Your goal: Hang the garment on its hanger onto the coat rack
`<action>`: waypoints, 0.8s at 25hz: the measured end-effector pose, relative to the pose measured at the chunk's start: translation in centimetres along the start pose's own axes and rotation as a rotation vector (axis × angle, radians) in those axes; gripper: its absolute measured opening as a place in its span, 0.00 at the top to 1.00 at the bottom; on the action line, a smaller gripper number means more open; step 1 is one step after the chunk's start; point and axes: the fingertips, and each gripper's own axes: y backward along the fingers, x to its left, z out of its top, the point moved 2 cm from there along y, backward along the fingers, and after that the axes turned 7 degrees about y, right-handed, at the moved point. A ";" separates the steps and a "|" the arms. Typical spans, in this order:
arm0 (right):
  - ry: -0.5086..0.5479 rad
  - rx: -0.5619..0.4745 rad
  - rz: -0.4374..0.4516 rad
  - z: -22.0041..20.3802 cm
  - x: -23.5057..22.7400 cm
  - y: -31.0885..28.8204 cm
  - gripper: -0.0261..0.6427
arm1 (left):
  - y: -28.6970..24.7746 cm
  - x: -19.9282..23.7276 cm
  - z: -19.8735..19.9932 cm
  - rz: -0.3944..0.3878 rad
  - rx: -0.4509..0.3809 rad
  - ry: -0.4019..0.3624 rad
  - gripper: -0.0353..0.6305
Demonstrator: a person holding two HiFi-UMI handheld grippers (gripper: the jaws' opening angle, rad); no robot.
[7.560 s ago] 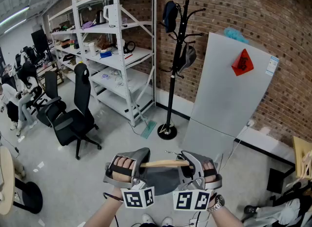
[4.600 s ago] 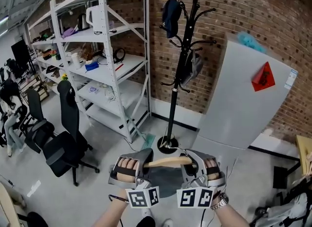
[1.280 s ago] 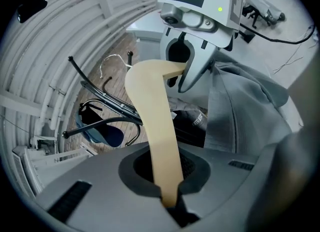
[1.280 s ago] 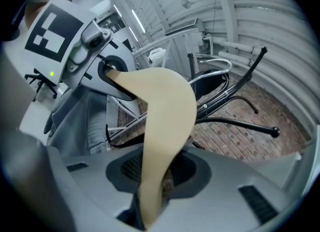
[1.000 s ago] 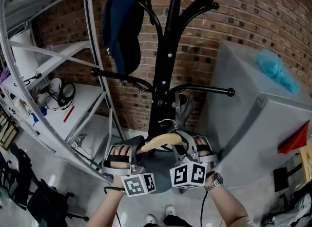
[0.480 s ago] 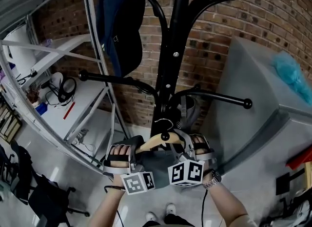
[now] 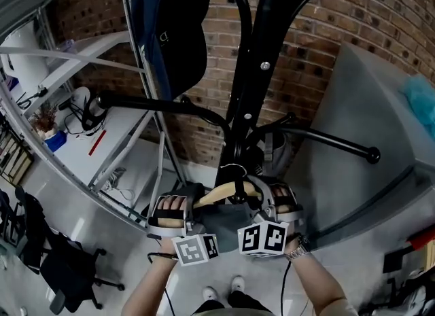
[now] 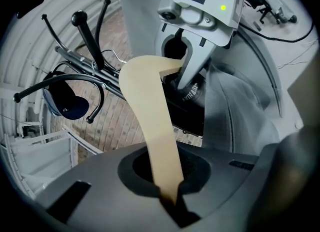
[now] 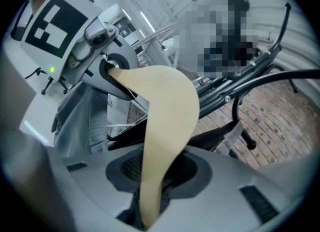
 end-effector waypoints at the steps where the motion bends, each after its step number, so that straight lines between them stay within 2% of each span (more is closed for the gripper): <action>1: 0.002 0.000 -0.004 0.0 0.0 0.0 0.81 | -0.1 0.0 0.0 0.001 0.001 -0.002 0.94; 7: 0.020 0.005 -0.035 -0.1 -0.3 0.2 0.81 | -0.2 -0.3 0.1 0.002 -0.001 0.008 0.94; 13: 0.013 -0.020 -0.067 -0.1 -0.3 0.9 0.81 | 0.3 -0.4 0.5 0.017 -0.050 0.044 0.94; 17: -0.003 -0.027 -0.059 -0.2 -0.2 1.5 0.81 | 1.0 -0.1 0.7 0.073 -0.109 0.047 0.90; 20: -0.010 -0.043 -0.054 -0.1 -0.2 2.1 0.71 | 1.7 0.3 0.7 0.116 -0.140 0.068 0.84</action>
